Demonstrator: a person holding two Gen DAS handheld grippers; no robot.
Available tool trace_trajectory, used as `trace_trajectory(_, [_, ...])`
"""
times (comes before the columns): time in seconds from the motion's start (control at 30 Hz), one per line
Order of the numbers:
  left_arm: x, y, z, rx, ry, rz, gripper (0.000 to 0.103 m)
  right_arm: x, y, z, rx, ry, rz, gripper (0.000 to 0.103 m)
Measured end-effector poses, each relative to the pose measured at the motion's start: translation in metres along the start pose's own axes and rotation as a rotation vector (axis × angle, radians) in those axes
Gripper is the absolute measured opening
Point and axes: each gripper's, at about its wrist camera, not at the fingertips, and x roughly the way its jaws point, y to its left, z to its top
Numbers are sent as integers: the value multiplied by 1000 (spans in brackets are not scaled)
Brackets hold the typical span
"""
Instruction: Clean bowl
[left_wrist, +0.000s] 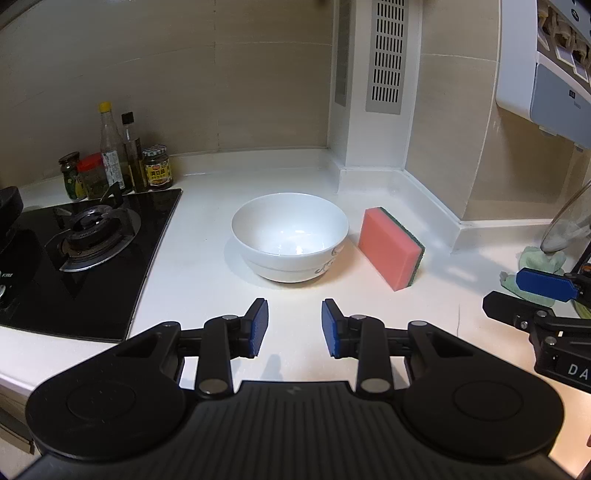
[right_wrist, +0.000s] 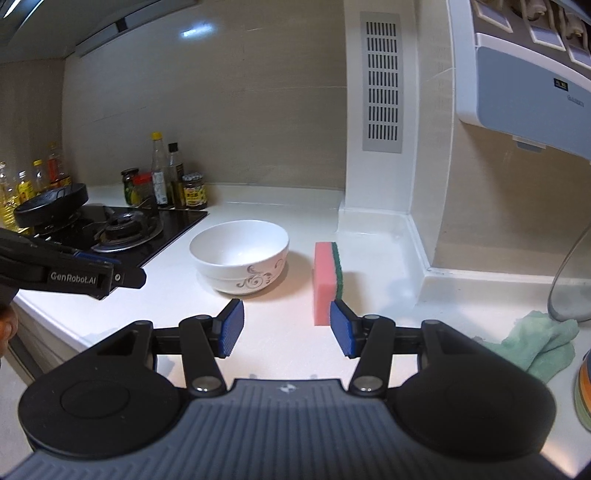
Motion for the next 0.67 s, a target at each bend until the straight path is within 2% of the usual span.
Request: trace_trajectory(0.67, [-18, -3, -9, -49, -24, 20, 39, -15, 11, -1, -40, -8, 24, 47])
